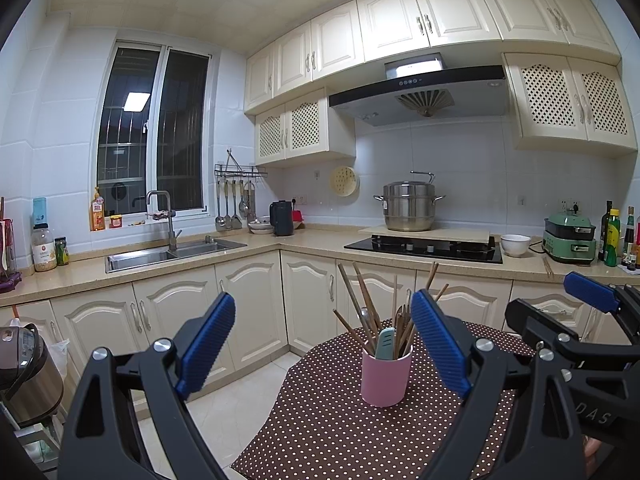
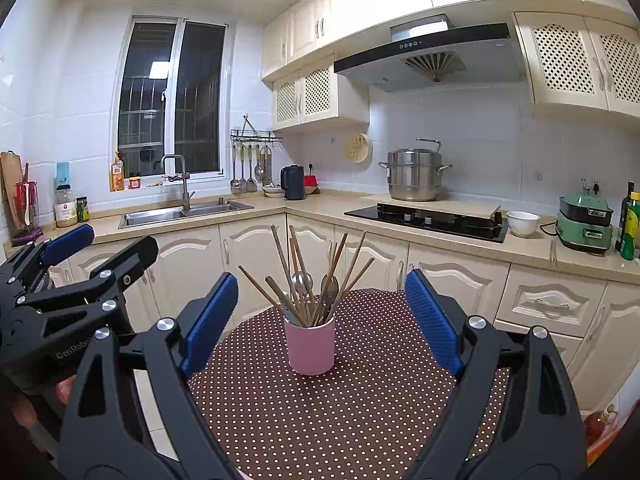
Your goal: Organize utensils
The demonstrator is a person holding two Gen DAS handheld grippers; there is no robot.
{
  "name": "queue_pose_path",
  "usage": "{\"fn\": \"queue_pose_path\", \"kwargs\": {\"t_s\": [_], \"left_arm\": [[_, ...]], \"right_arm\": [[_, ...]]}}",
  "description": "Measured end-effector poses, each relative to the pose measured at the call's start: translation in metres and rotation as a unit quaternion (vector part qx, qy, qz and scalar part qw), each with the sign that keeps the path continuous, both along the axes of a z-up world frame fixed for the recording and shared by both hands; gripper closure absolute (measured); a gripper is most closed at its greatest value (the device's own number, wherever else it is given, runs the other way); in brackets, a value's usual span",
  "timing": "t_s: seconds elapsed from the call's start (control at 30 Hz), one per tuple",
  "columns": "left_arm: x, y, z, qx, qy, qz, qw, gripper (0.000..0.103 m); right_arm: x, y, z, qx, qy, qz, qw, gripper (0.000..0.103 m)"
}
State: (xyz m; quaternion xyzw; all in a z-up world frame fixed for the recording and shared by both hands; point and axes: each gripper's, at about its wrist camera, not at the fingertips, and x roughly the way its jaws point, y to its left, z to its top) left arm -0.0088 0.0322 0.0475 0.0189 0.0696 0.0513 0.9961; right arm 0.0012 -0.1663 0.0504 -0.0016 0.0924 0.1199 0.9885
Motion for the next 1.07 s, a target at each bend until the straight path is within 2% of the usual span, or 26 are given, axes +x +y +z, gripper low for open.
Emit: {"fn": "queue_pose_path", "kwargs": {"t_s": [0.8,0.93,1.07], "left_arm": [[0.03,-0.005,-0.014,0.001,0.031,0.003,0.9995,0.015],[0.049,-0.004,-0.024,-0.008,0.06,-0.002,0.9982,0.015],[0.076,-0.004,-0.043,-0.022,0.107,-0.011,0.9939,0.015]], "right_arm": [[0.028,-0.005,-0.017,0.009,0.028,0.002,1.0,0.018],[0.041,-0.006,-0.025,0.009,0.043,-0.002,0.999,0.016],[0.062,-0.012,-0.042,0.01,0.074,-0.003,0.997,0.015]]}}
